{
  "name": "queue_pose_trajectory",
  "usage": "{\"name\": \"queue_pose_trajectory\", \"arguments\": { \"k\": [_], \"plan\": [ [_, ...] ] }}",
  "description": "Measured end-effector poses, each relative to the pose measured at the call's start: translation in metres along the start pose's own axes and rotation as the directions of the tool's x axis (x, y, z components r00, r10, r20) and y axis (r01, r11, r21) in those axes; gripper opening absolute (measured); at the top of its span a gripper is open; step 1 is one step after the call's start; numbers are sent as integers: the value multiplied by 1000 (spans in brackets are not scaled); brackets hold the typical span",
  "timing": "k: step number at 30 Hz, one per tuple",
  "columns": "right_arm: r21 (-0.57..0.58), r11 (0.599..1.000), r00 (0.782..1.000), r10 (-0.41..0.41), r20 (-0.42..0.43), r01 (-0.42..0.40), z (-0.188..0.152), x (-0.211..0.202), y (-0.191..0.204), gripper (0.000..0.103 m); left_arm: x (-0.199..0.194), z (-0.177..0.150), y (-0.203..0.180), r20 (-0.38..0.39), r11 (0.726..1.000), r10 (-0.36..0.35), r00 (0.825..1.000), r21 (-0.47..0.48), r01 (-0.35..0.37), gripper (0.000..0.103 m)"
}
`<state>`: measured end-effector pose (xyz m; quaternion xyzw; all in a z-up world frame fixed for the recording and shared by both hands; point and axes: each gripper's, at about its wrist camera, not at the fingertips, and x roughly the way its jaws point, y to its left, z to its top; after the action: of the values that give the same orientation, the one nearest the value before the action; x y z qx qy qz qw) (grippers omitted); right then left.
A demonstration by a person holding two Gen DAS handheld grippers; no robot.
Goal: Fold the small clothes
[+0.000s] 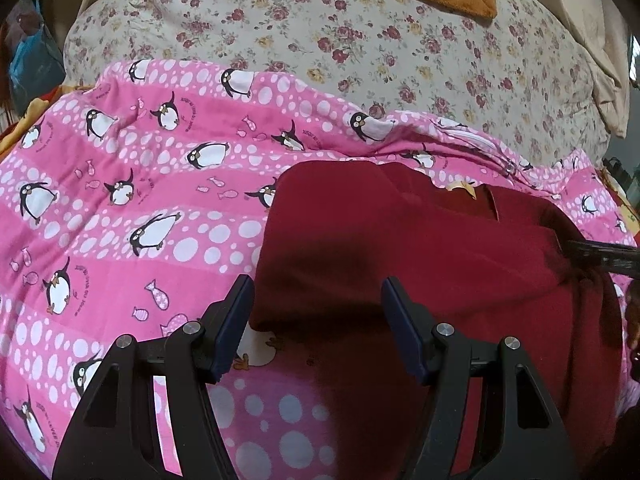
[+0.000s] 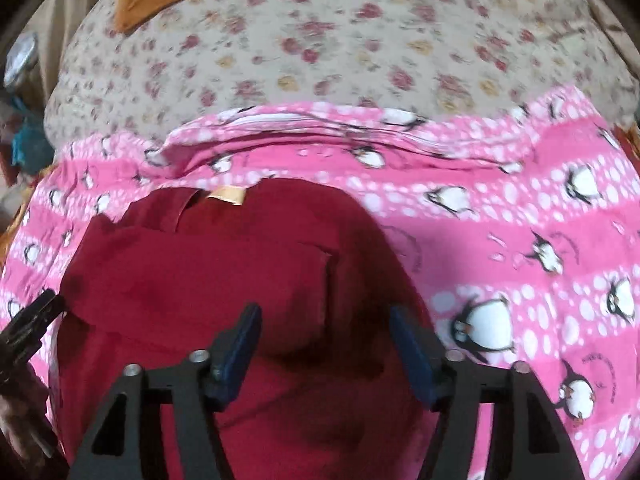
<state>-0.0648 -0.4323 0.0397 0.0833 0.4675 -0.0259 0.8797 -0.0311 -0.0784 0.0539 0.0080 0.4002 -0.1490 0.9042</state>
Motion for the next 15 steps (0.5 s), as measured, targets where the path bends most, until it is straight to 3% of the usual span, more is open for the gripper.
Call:
{"name": "queue_pose_trajectory", "arguments": {
  "k": [3,4,6,9,11,15],
  "plan": [
    [-61,996,997,-66,-34,64,7,22,17,64,-1,1,2,7,1000,12,1000,0,-12,66],
    [-79,993,995,-91,-42,87,9,30,21,41,-2,1,5,9,1000,15,1000,-7,-15,66],
    [-124,984,990,-133,-42,127,10,36,25,14,-4,3,11,13,999,16,1000,-28,-16,66],
    [-145,974,984,-175,20,176,7,20,20,4,-4,5,18,18,998,22,1000,-54,-21,66],
    [-114,967,973,-226,40,229,14,16,7,3,1,7,19,10,998,35,999,-58,-34,66],
    [-28,993,993,-117,-19,117,15,24,-8,3,10,6,22,-21,995,47,999,-81,-49,66]
  ]
}}
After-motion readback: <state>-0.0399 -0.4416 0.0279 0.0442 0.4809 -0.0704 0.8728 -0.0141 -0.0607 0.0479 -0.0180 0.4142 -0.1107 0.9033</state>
